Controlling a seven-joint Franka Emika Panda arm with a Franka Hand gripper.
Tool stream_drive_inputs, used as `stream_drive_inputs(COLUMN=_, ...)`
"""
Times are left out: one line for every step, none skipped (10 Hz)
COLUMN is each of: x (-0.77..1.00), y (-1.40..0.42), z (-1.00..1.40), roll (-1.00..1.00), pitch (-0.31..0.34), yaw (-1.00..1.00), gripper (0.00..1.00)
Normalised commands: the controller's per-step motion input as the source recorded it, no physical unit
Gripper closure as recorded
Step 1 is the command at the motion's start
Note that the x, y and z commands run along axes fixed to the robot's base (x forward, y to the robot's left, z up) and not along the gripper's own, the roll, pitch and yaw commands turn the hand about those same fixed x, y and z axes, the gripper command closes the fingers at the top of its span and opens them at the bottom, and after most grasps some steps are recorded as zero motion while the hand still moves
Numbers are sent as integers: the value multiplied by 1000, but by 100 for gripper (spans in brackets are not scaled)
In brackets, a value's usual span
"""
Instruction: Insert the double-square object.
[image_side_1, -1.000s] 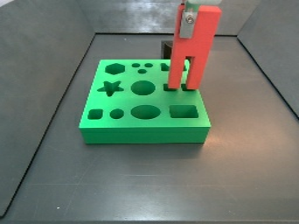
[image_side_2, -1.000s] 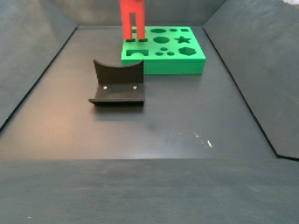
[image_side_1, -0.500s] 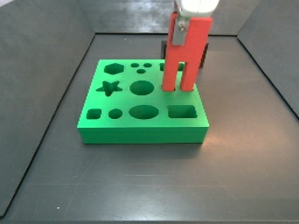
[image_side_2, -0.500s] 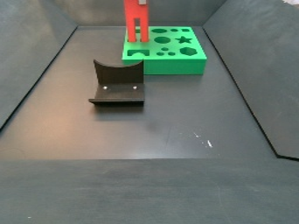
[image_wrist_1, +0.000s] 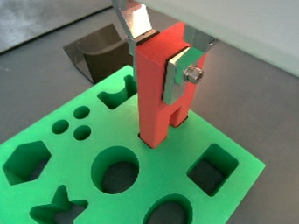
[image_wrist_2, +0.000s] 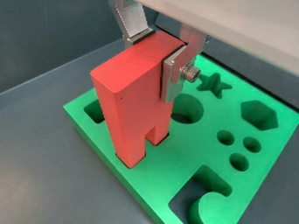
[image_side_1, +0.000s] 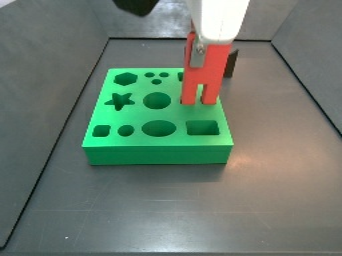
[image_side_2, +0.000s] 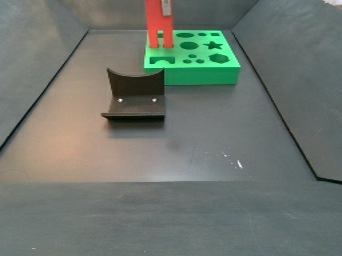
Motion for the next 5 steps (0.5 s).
stream_drive_inputs(x=-26, y=26, z=-271, roll=-150, pitch=-90, yaw=0, gripper=100)
stream_drive_inputs(x=0, y=11, z=-194, roll=-130, pitch=-53, yaw=0, gripper=100)
stream_drive_inputs(x=0, y=40, z=-191, roll=-110, pitch=-30, yaw=0, gripper=100)
stream_drive_inputs(x=0, y=86, z=-220, roll=-107, pitch=-26, yaw=-46, gripper=100)
stream_drive_inputs(x=-3, y=0, z=-71, roll=-74, pitch=0, yaw=-106, gripper=100)
